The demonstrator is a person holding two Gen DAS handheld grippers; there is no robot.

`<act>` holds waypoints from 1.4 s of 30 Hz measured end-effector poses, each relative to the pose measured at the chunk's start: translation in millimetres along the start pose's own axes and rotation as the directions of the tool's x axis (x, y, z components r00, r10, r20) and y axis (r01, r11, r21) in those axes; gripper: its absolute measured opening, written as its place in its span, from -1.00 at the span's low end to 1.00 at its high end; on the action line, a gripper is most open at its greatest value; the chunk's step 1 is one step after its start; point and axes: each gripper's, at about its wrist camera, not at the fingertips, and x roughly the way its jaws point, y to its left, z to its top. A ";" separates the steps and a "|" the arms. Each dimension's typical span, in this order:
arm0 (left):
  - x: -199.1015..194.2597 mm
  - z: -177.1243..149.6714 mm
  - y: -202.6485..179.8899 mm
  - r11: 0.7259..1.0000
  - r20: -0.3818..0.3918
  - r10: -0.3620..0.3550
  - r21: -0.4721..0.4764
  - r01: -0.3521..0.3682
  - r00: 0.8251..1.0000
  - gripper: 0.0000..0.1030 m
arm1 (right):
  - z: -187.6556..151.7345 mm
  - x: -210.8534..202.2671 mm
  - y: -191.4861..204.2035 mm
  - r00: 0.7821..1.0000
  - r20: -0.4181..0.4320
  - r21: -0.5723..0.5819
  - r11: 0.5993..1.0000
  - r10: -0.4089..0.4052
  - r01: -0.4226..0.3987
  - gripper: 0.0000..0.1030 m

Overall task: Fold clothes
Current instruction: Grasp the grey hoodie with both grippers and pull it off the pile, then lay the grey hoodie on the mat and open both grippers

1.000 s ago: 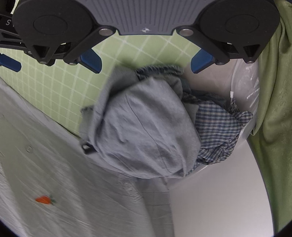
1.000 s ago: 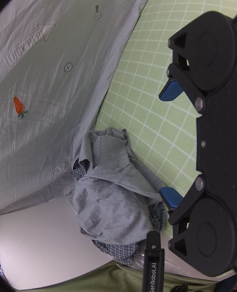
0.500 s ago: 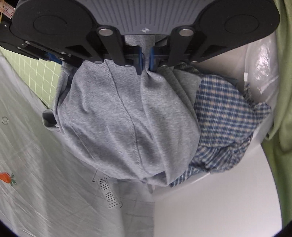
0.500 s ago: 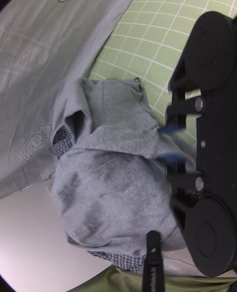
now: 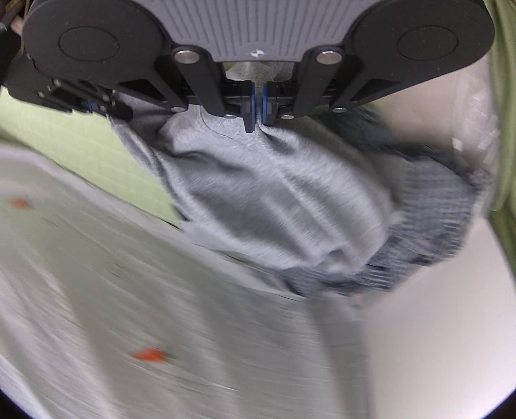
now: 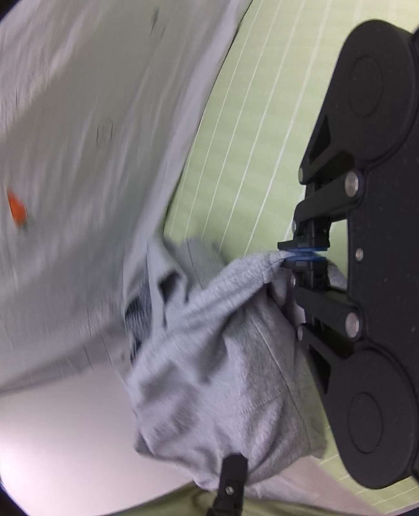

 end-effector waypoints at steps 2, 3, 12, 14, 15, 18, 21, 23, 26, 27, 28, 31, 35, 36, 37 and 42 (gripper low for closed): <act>-4.9 -23.0 -31.8 0.998 -0.042 -0.055 0.033 0.057 0.998 -0.91 | -22.2 -26.7 -35.4 0.998 -0.013 0.060 0.997 -0.055 0.055 -0.95; -7.2 -35.3 -49.2 0.995 -0.065 -0.084 0.046 0.087 0.994 -0.89 | -34.6 -40.8 -55.8 0.996 -0.024 0.095 0.992 -0.082 0.084 -0.95; -38.1 -115.1 -161.1 0.979 -0.134 -0.194 0.031 0.200 0.972 -0.50 | -138.4 -138.2 -221.4 0.924 -0.121 0.188 0.905 -0.363 0.380 -0.95; -41.4 -124.9 -169.9 0.985 -0.130 -0.171 0.008 0.174 0.977 -0.48 | -148.1 -146.8 -250.3 0.906 -0.148 0.208 0.883 -0.396 0.420 -0.93; -42.8 -129.6 -173.0 0.988 -0.133 -0.154 -0.001 0.156 0.979 -0.41 | -151.0 -151.1 -261.7 0.900 -0.152 0.223 0.873 -0.409 0.434 -0.91; -44.0 -138.9 -175.2 0.996 -0.151 -0.087 -0.021 0.085 0.985 -0.03 | -158.7 -166.6 -276.0 0.889 -0.145 0.272 0.846 -0.434 0.458 -0.42; -47.2 -142.6 -170.3 0.999 -0.160 -0.044 -0.035 0.039 0.986 0.47 | -164.2 -177.1 -264.8 0.899 -0.104 0.346 0.832 -0.426 0.435 0.55; -51.2 -145.1 -165.1 0.999 -0.158 -0.030 -0.031 0.025 0.987 0.53 | -167.2 -177.6 -251.1 0.913 -0.079 0.387 0.832 -0.400 0.398 0.66; -49.9 -139.8 -157.5 1.000 -0.161 -0.007 -0.002 0.007 0.987 0.68 | -174.7 -170.6 -223.5 0.937 -0.053 0.405 0.850 -0.345 0.336 0.74; -49.9 -137.9 -154.7 1.000 -0.161 0.000 0.012 0.002 0.987 0.68 | -176.0 -166.5 -211.5 0.945 -0.053 0.386 0.866 -0.321 0.316 0.74; -51.1 -136.7 -152.5 1.000 -0.161 0.005 0.028 -0.001 0.987 0.68 | -177.3 -162.3 -199.6 0.953 -0.054 0.368 0.882 -0.298 0.296 0.75; -54.6 -134.5 -143.4 0.997 -0.161 0.005 0.078 0.007 0.987 0.70 | -180.4 -148.9 -163.9 0.962 -0.081 0.322 0.907 -0.259 0.272 0.75; -56.9 -137.7 -123.9 0.991 -0.181 0.011 0.133 0.014 0.983 0.70 | -182.8 -126.0 -139.2 0.969 -0.110 0.348 0.905 -0.220 0.245 0.75; -57.6 -138.1 -117.9 0.990 -0.183 0.019 0.141 0.007 0.983 0.70 | -182.4 -119.6 -134.5 0.969 -0.118 0.355 0.902 -0.217 0.246 0.75; -58.3 -138.6 -111.7 0.989 -0.184 0.027 0.147 0.001 0.983 0.70 | -182.0 -113.3 -129.8 0.968 -0.126 0.362 0.899 -0.215 0.246 0.75; -61.3 -139.8 -86.8 0.989 -0.192 0.062 0.143 -0.035 0.979 0.70 | -190.9 -90.5 -116.1 0.950 -0.218 0.384 0.875 -0.223 0.294 0.24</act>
